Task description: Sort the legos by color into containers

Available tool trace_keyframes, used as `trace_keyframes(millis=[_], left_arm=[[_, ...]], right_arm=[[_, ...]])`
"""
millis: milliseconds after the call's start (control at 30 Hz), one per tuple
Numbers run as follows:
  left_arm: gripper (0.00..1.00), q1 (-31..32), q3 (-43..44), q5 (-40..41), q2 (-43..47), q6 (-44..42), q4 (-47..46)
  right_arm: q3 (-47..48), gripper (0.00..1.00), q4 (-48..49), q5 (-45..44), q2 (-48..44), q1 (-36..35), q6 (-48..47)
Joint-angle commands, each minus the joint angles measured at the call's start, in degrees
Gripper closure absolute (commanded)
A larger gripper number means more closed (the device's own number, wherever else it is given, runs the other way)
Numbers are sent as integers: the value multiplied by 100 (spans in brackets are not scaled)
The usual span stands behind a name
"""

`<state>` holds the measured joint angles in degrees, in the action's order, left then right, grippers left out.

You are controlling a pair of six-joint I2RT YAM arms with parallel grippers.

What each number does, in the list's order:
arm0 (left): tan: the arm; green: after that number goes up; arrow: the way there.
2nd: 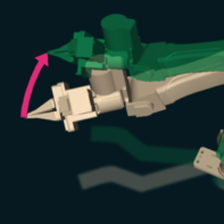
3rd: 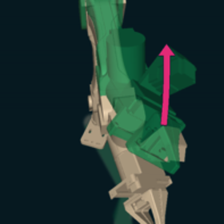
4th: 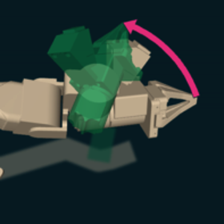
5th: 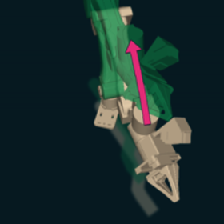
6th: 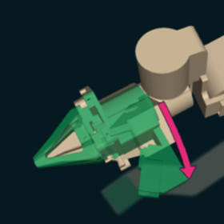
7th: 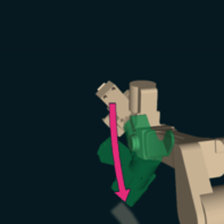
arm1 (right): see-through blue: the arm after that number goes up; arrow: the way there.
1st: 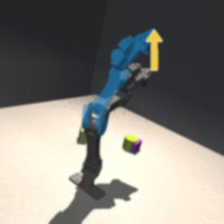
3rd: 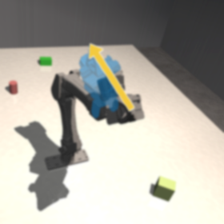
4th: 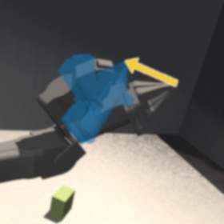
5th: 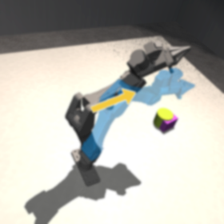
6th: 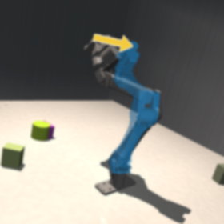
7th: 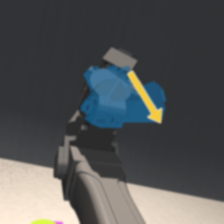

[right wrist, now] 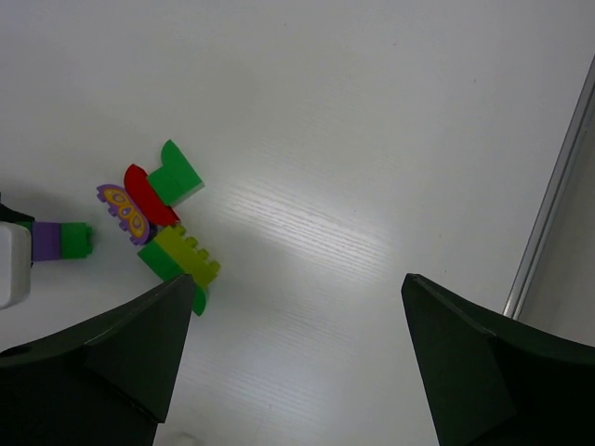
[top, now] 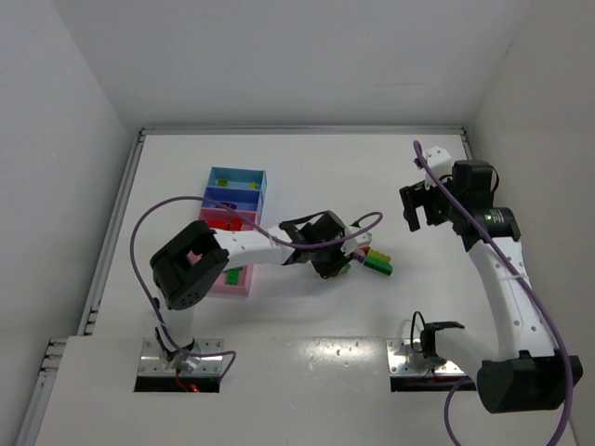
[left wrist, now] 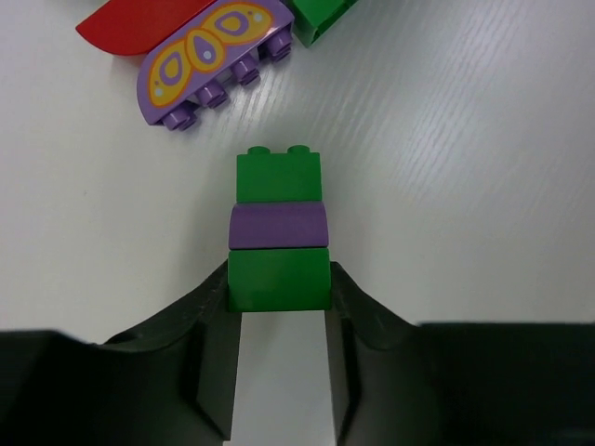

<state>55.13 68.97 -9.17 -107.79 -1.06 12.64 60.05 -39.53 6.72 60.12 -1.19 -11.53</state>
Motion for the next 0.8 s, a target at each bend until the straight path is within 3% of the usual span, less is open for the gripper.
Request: trace_keyframes(millis=[0,67,167,233,300,433,567,767], left_arm=[[68,-90,-110,-164,275,-52,-131],[82,-143,-226,-269,546,-52,-78],[86,-327,-375,-724,890,-201,45],[86,-625,-515,-1260,1346,-202,185],[86,-924,-516,-2305,1645,-149,186],[84,-1583,-271,-3932,2112,184,291],[83,-1725,-7,-4514,2393,316,589],[83,-1900,363,-4796,2447,264,941]], right_arm=[[200,8,94,259,53,40,72],[139,10,208,496,53,40,19],[138,10,209,1171,210,-48,-42],[357,10,-89,2251,474,-48,-217],[541,10,-378,3503,693,-109,-419],[779,10,-626,5205,1256,-285,-710],[1183,10,-732,5910,1722,-513,-860],[1764,10,-679,5963,2214,-926,-860]])
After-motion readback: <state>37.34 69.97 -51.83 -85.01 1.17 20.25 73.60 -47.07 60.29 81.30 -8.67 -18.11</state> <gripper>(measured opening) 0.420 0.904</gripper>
